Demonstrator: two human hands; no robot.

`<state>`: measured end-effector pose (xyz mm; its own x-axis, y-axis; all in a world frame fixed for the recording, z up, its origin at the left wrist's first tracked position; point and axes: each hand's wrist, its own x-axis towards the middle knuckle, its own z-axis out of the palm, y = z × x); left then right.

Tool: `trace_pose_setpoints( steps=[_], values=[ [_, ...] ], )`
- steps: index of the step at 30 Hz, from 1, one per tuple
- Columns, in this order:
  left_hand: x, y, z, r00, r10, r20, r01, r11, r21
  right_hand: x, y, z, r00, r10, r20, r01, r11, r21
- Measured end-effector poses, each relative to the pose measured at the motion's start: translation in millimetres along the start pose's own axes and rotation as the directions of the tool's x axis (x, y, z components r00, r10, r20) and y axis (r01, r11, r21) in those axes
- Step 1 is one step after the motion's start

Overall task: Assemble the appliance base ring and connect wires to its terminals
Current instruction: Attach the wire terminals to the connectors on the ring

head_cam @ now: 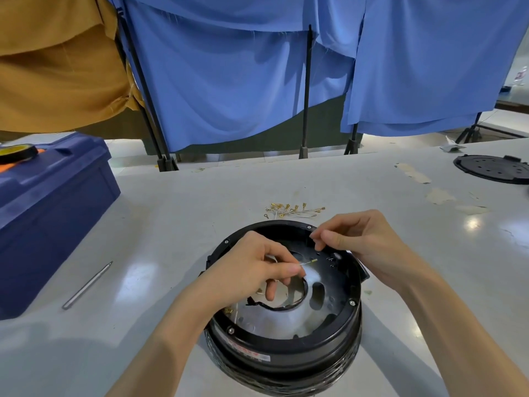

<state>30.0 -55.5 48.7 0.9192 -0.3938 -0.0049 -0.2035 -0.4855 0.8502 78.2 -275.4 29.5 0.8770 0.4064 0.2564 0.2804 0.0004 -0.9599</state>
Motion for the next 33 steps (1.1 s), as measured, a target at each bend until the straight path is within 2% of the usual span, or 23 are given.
trace_pose_setpoints(
  steps=[6, 14, 18, 23, 27, 29, 33],
  values=[
    [9, -3, 0, 1.000, 0.016, -0.001, -0.016, 0.994, -0.105, -4, -7, 0, 0.997, -0.055, 0.059, 0.061, 0.993, -0.098],
    [14, -2, 4, 1.000, -0.001, -0.006, 0.000, 0.983, -0.185, -6, -10, 5, 0.998, -0.036, 0.056, 0.048, 0.974, -0.221],
    [15, -1, 8, 0.997, -0.012, -0.070, 0.004, 0.994, -0.109, -6, -8, 9, 0.999, -0.016, 0.034, 0.025, 0.960, -0.280],
    [18, -1, 17, 0.994, -0.007, -0.108, -0.001, 0.997, -0.072, -3, -3, 22, 0.985, 0.085, -0.148, -0.117, 0.968, -0.223],
    [20, -2, 21, 0.993, 0.014, -0.121, -0.013, 1.000, 0.008, -1, -1, 29, 0.981, 0.083, -0.176, -0.138, 0.933, -0.332],
    [20, -2, 20, 0.992, 0.026, -0.122, -0.024, 1.000, 0.012, -1, 0, 27, 0.980, 0.088, -0.179, -0.140, 0.943, -0.302],
    [20, -1, 20, 0.990, 0.042, -0.135, -0.047, 0.998, -0.036, -3, 3, 19, 0.979, 0.095, -0.181, -0.116, 0.987, -0.110]
  ],
)
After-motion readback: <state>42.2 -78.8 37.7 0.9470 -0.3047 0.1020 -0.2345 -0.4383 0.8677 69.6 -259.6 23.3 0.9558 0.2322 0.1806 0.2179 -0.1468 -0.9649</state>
